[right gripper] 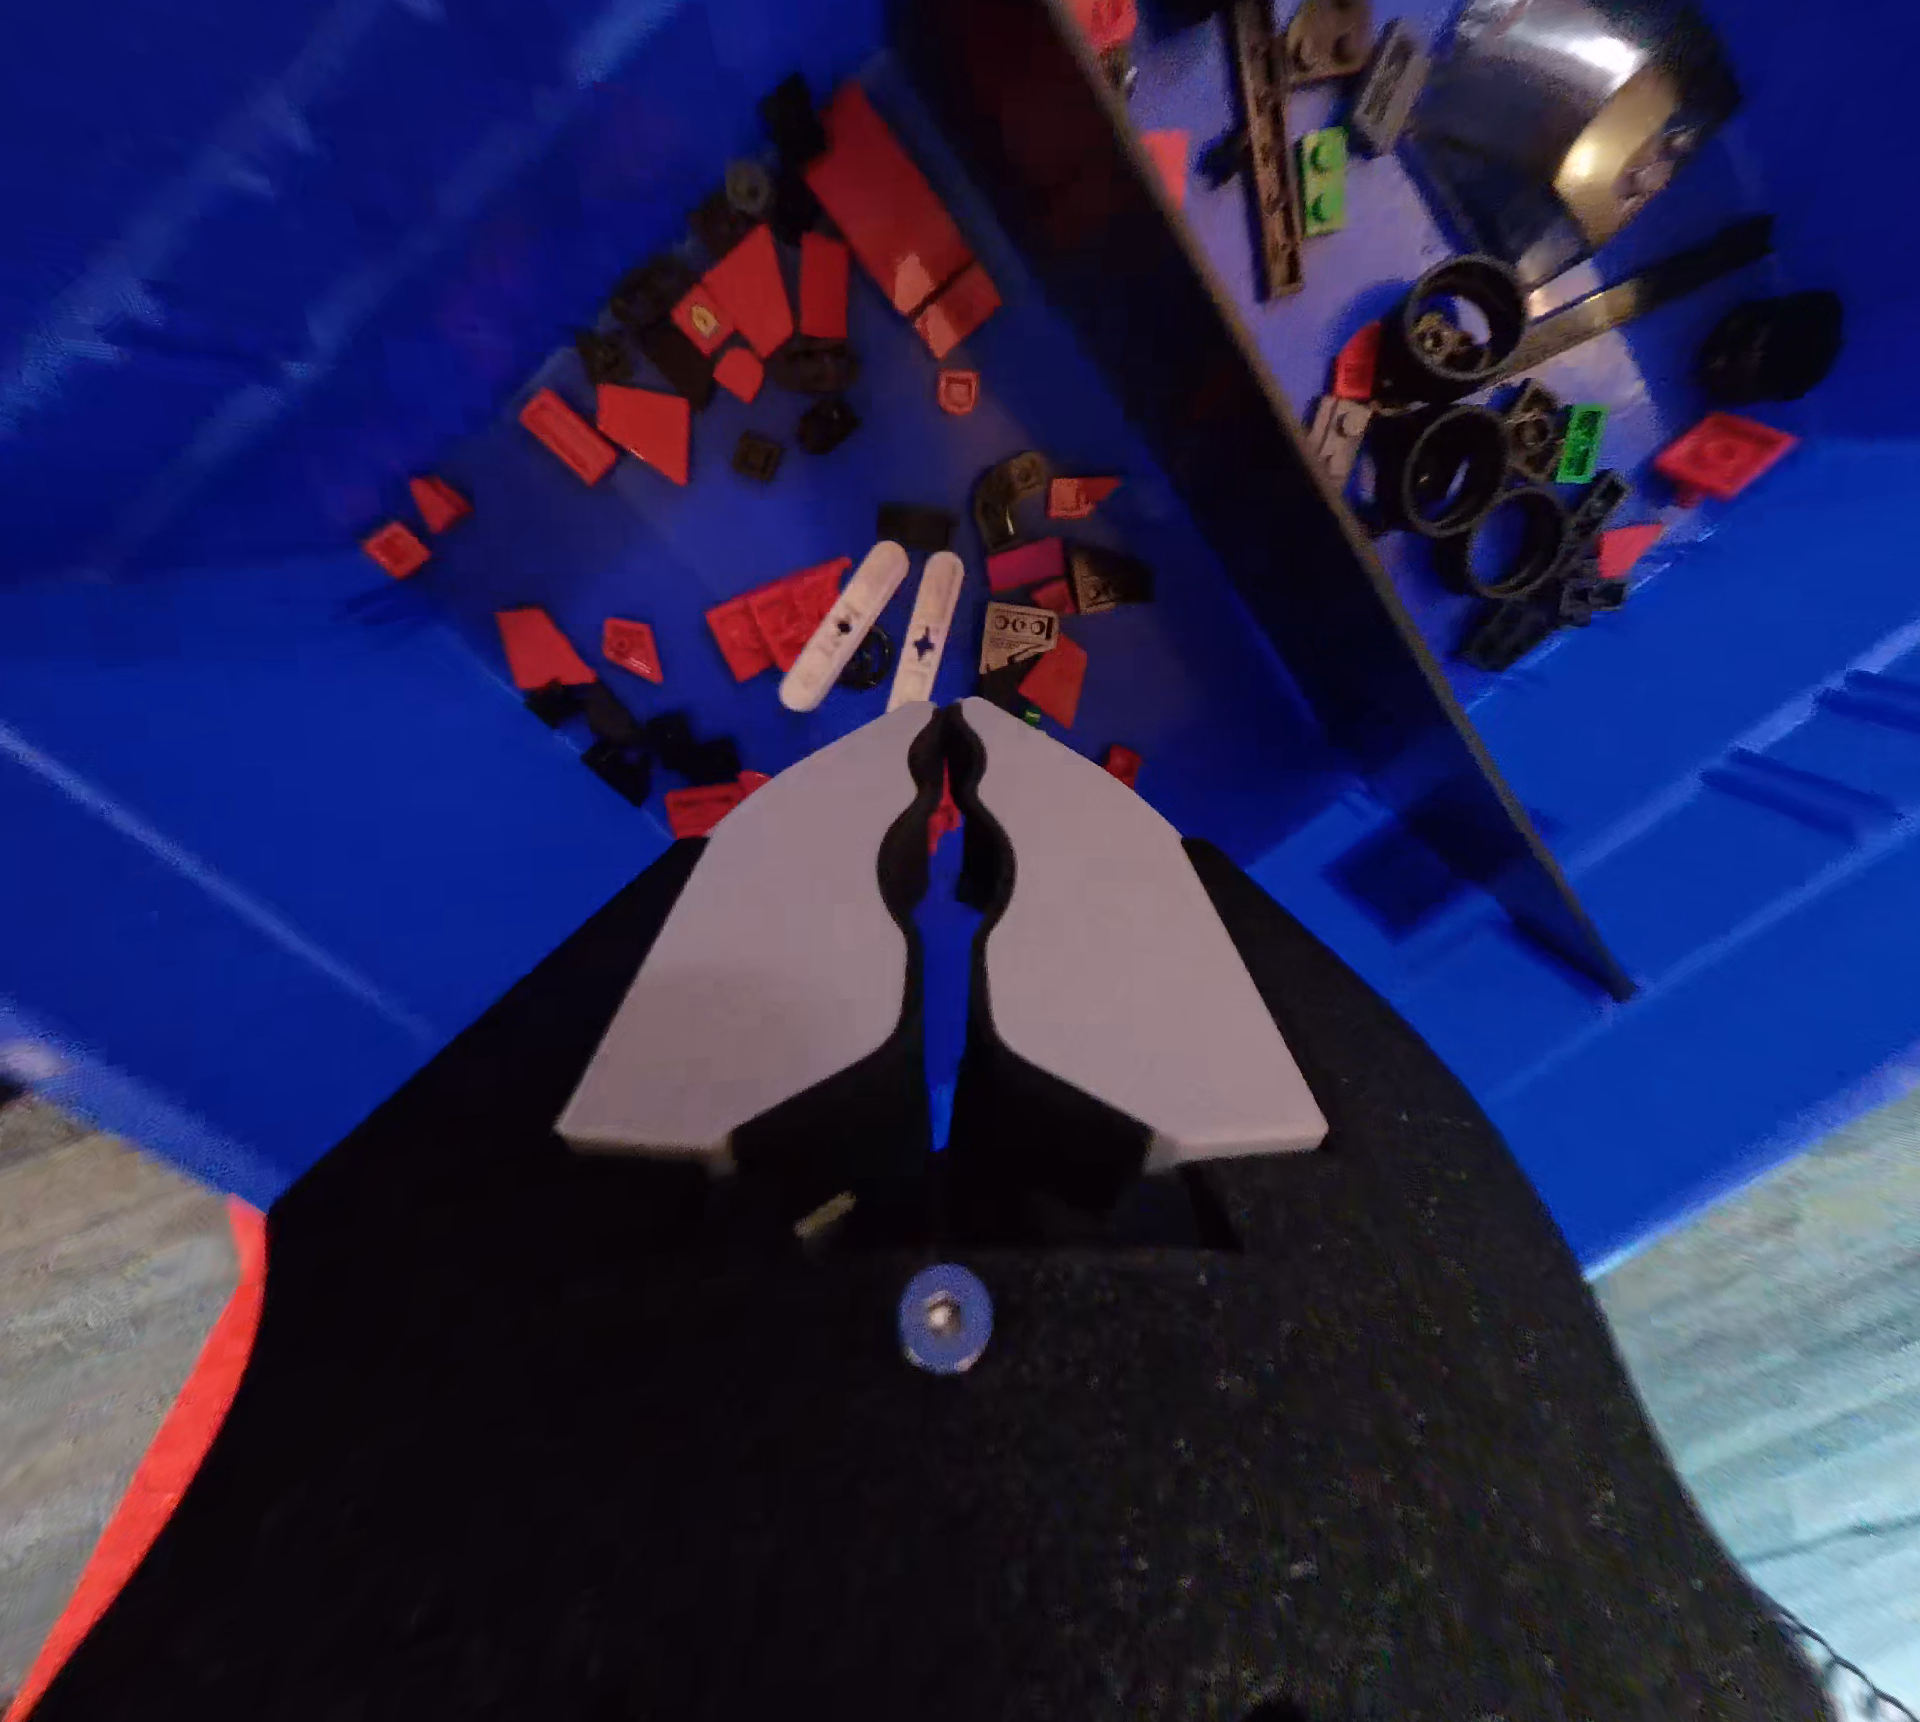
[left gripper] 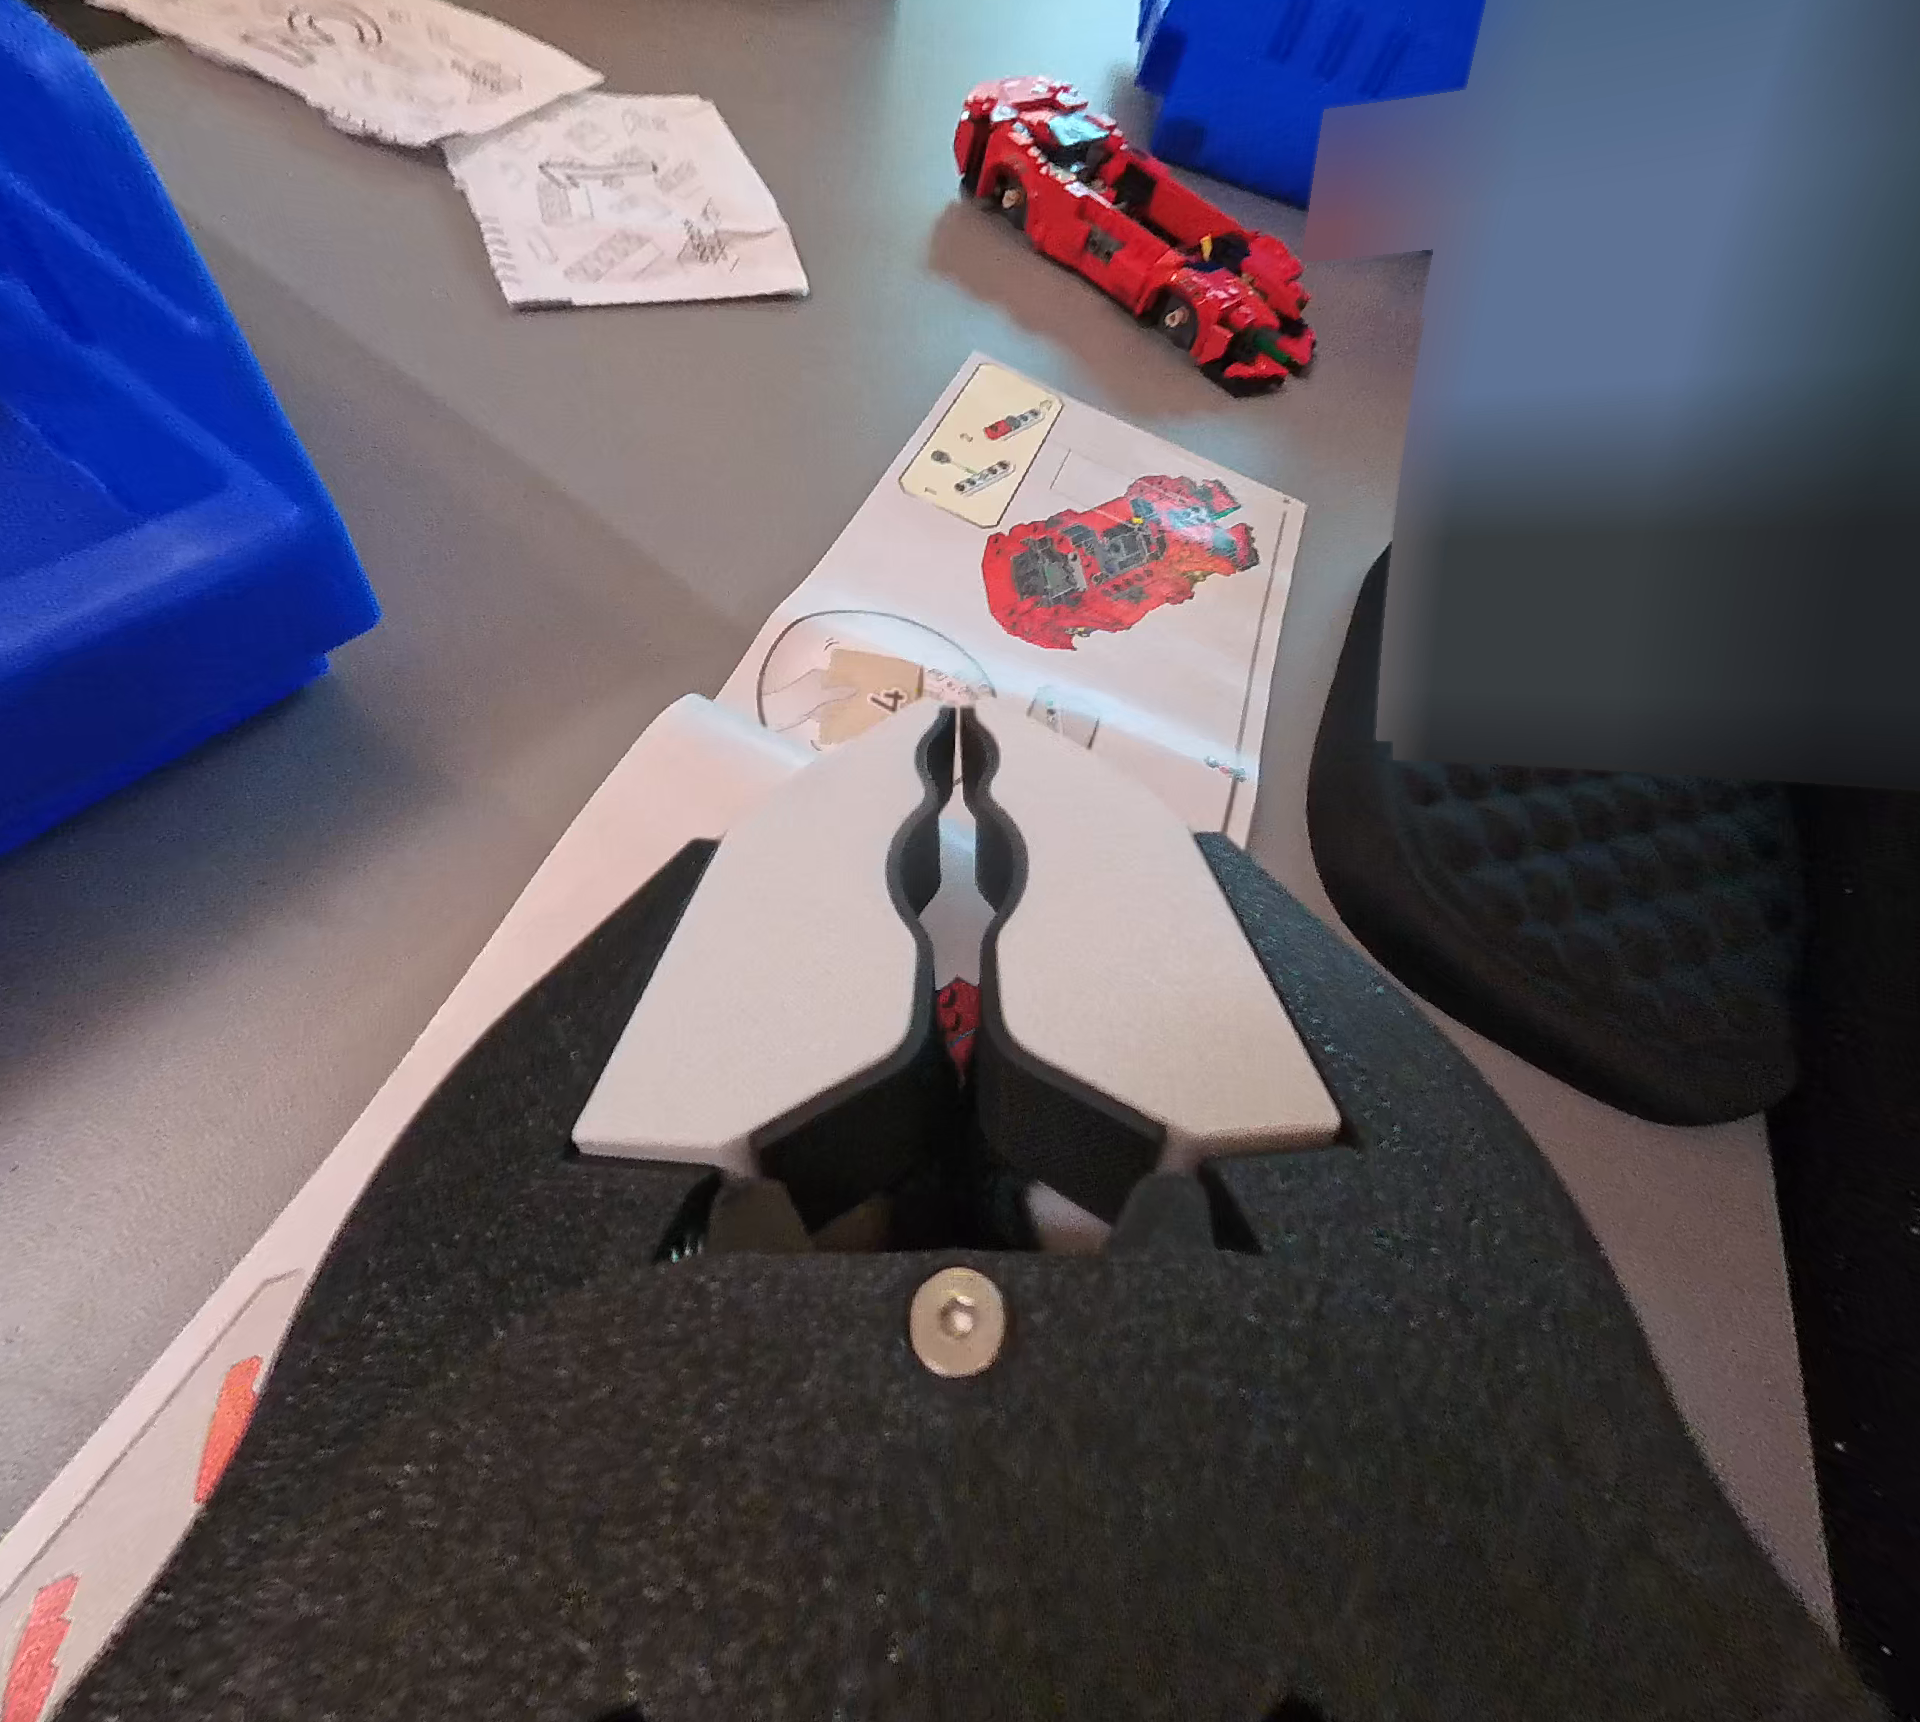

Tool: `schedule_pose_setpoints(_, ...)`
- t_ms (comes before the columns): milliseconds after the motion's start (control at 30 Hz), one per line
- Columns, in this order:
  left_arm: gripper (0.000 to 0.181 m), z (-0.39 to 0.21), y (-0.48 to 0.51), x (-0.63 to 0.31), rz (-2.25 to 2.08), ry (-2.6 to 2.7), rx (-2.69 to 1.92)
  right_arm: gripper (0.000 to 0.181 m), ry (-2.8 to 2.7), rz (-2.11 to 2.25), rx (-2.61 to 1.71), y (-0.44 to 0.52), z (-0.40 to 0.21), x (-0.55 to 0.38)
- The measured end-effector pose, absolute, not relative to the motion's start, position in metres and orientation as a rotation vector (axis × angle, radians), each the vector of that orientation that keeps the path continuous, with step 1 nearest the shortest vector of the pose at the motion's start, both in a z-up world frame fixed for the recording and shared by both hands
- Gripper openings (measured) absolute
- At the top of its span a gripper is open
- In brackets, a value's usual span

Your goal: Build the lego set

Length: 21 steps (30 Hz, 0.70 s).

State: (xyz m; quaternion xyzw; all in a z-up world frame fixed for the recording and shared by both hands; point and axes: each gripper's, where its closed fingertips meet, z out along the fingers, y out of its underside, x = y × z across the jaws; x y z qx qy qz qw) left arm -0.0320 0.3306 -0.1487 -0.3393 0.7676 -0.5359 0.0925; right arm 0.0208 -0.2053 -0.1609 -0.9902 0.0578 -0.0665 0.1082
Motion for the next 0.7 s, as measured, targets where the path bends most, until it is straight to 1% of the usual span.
schedule_pose_setpoints(100,0.001,-0.143,0.329,-0.037,-1.637,2.266,-0.936,0.0,0.252,-0.127,-2.92,-0.203,-0.159,0.013)
schedule_pose_setpoints(167,0.001,-0.138,0.329,-0.039,-1.663,2.241,-0.901,0.02,0.309,-0.067,-2.98,-0.204,-0.167,0.006)
schedule_pose_setpoints(233,0.0,-0.134,0.329,-0.041,-1.689,2.213,-0.873,0.023,0.381,0.016,-3.031,-0.203,-0.176,-0.001)
schedule_pose_setpoints(367,0.001,-0.129,0.329,-0.044,-1.725,2.194,-0.83,0.019,0.403,0.011,-3.129,-0.206,-0.19,-0.004)
schedule_pose_setpoints(400,0.001,-0.128,0.329,-0.045,-1.731,2.195,-0.82,0.012,0.415,0.021,-3.157,-0.208,-0.194,-0.004)
schedule_pose_setpoints(433,0.001,-0.128,0.328,-0.045,-1.735,2.196,-0.816,0.008,0.417,-0.005,-3.196,-0.212,-0.196,-0.003)
schedule_pose_setpoints(500,0.001,-0.129,0.329,-0.044,-1.722,2.196,-0.823,0.008,0.409,-0.049,-3.217,-0.214,-0.193,-0.001)
schedule_pose_setpoints(600,0.003,-0.131,0.333,-0.039,-1.597,2.18,-0.801,0.008,0.408,-0.32,-3.2,-0.211,-0.162,0.012)
schedule_pose_setpoints(633,0.004,-0.128,0.334,-0.036,-1.554,2.154,-0.784,0.008,0.349,-0.498,-3.154,-0.201,-0.143,0.02)
schedule_pose_setpoints(700,0.011,-0.114,0.331,-0.028,-1.536,2.073,-0.78,0.008,0.136,-0.959,-2.906,-0.158,-0.089,0.037)
